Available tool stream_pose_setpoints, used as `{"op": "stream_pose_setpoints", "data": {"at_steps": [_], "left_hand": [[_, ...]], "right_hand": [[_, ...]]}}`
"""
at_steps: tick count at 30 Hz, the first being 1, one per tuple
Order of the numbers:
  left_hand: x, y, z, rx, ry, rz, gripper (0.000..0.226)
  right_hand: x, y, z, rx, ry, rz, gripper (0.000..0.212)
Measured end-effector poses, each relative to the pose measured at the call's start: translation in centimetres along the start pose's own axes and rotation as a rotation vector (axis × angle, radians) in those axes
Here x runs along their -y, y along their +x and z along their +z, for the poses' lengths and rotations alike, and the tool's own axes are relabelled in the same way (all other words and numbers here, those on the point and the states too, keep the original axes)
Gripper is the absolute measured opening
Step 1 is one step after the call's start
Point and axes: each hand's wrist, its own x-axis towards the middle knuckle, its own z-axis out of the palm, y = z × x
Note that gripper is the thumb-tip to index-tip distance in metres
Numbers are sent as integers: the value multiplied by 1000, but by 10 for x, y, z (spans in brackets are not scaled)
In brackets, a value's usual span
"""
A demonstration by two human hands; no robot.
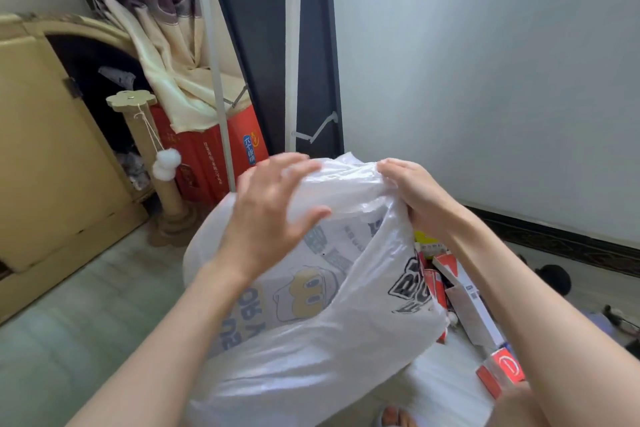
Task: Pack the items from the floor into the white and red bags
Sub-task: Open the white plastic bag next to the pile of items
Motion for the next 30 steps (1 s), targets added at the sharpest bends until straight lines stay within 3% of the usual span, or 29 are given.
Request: {"op": "stream_pose_setpoints", "data": {"at_steps": [2,6,9,14,16,18,22,25,30], "left_hand": [[-10,1,14,82,49,134,46],[-12,5,23,32,-57,118,17],[-6,7,17,17,-59,23,14],[5,-2,12,19,-60,-171,18],[1,-2,12,17,-47,-176,18],[-4,-1,14,6,-28,-182,13],[-6,2,14,-31,-32,-243,11],[-12,2,14,16,-85,-165,12],[-17,1,11,56,-121,-173,21]], "right_hand": [[7,-2,6,87,57,15,22],[7,-6,12,167,66,-53,6],[-4,-3,7,67,-325,-145,22],[-9,-3,-7,-131,-845,-214,17],[-11,-2,-5,-203,-966,-197,24],[-10,-3,-1,-282,-978,-162,17],[-8,-6,8,-383,-789,-70,23],[-10,-1,9,-459,-388,57,15],[-3,-4,1,-320,217,261,27]]}}
